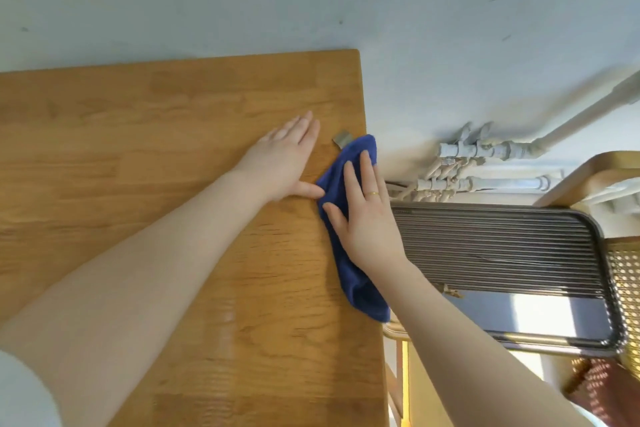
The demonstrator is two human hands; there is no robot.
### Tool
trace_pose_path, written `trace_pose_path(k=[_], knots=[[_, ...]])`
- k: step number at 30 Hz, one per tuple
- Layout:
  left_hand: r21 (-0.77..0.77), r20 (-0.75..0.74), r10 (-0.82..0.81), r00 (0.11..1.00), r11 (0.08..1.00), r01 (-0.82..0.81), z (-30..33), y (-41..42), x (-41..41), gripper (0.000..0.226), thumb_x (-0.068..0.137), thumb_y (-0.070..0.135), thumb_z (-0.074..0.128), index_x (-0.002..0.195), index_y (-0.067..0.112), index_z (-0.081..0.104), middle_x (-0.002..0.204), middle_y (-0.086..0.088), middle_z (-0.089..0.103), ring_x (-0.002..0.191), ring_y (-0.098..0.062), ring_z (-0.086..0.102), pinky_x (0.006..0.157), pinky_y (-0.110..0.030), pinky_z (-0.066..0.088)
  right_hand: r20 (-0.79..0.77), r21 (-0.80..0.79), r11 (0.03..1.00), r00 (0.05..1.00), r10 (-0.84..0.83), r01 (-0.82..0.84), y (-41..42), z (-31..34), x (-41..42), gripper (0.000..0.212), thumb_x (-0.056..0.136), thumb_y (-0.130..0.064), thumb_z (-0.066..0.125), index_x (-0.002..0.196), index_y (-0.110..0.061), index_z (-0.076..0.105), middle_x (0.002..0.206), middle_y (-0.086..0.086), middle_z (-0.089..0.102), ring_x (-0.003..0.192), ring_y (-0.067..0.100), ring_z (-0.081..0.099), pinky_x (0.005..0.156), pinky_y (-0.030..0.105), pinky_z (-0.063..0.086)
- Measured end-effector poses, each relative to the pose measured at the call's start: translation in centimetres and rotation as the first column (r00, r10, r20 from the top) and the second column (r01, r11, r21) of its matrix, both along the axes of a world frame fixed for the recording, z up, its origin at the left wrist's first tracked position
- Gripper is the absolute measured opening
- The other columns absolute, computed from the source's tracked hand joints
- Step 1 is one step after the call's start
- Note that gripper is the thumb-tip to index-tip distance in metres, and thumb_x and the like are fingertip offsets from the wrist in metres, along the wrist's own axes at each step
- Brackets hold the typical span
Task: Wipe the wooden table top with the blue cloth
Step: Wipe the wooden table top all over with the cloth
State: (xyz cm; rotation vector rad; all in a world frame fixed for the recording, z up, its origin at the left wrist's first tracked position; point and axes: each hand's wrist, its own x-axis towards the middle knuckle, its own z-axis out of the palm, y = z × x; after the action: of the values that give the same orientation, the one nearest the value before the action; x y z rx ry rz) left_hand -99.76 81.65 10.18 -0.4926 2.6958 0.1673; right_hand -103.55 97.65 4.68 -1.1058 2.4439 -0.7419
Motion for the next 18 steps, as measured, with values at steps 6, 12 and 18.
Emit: trace_pose_path(k=[6, 12, 18], knots=[[-0.073, -0.058, 0.068, 0.996, 0.995, -0.072, 0.0, -2.6, -2.8, 0.105, 0.078, 0.056, 0.062, 0.15, 0.012, -0.001, 0.158, -0.007, -0.008, 0.146, -0.021, 0.001, 0.117, -0.034, 0.007, -0.005, -0.038, 0.999, 1.0, -0.031, 0.031, -6.7, -0.4, -6.9, 0.065, 0.096, -0.034, 0.045, 0.147, -0.009, 0.015, 0.157, 0.014, -0.001, 0.145, 0.029, 0.001, 0.115, 0.033, 0.006], [-0.083, 0.069, 0.057, 0.996, 0.995, -0.051, -0.3, -3.6, -4.7, 0.128, 0.06, 0.068, 0.067, 0.149, 0.014, -0.008, 0.157, -0.008, -0.016, 0.146, -0.021, -0.007, 0.118, -0.034, 0.0, 0.119, -0.127, 0.991, 0.992, -0.034, 0.049, -3.8, -0.7, -4.8, 0.069, 0.094, -0.035, 0.047, 0.149, -0.013, 0.011, 0.158, 0.01, -0.006, 0.143, 0.028, 0.014, 0.107, 0.038, 0.031], [-0.022, 0.101, 0.046, 0.994, 0.999, -0.044, -0.5, -4.7, -5.7, 0.129, 0.055, 0.071, 0.067, 0.15, 0.018, -0.005, 0.157, -0.007, -0.012, 0.146, -0.021, -0.002, 0.118, -0.033, 0.001, 0.095, -0.091, 0.992, 0.992, -0.078, 0.087, -10.8, -0.6, -11.5, 0.062, 0.096, -0.032, 0.042, 0.148, -0.012, 0.014, 0.158, 0.01, -0.004, 0.141, 0.028, 0.017, 0.108, 0.037, 0.027]])
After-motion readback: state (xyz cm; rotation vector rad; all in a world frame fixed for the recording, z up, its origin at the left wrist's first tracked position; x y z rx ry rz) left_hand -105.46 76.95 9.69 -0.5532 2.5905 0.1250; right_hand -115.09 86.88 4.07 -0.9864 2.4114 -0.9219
